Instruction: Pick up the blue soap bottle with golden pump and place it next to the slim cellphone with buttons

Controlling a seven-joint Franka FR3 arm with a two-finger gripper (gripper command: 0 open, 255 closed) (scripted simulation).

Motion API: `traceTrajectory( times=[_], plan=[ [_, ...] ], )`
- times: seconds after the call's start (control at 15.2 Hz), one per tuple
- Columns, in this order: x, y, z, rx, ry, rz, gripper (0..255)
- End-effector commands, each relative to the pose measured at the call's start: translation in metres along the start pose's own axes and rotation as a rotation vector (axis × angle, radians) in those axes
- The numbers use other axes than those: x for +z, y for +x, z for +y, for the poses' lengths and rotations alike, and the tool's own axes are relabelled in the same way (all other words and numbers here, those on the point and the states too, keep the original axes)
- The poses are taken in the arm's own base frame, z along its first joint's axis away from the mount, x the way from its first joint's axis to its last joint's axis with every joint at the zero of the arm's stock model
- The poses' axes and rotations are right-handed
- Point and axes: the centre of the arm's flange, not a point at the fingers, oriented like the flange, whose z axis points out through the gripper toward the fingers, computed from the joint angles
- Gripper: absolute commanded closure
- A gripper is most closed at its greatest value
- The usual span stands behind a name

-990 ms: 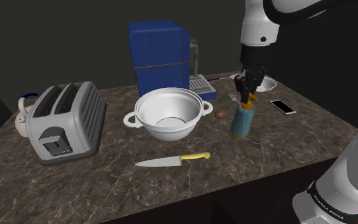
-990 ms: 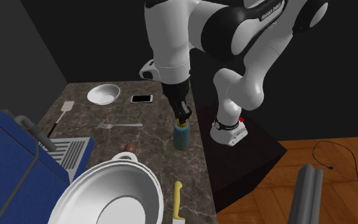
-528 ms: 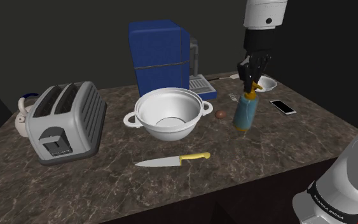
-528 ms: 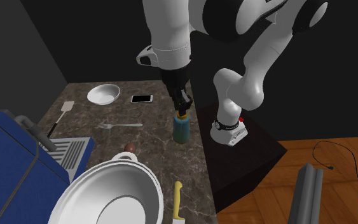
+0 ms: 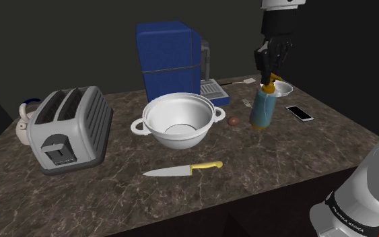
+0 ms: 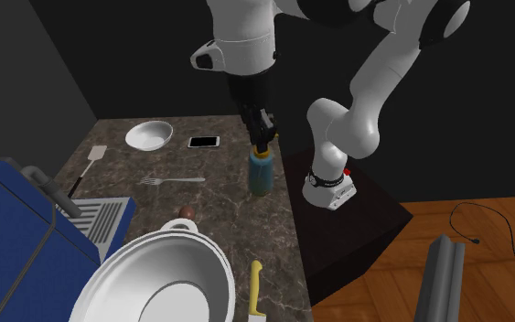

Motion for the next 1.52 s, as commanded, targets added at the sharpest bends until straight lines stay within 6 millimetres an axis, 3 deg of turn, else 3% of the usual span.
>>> traceTrajectory(
  times=[0.0, 0.46, 1.45],
  plan=[
    [-0.01, -0.002, -0.001, 0.0, 0.0, 0.0, 255],
    [-0.043, -0.006, -0.001, 0.0, 0.0, 0.0, 255],
    [0.004, 0.013, 0.19, 0.0, 0.0, 0.0, 255]
  ],
)
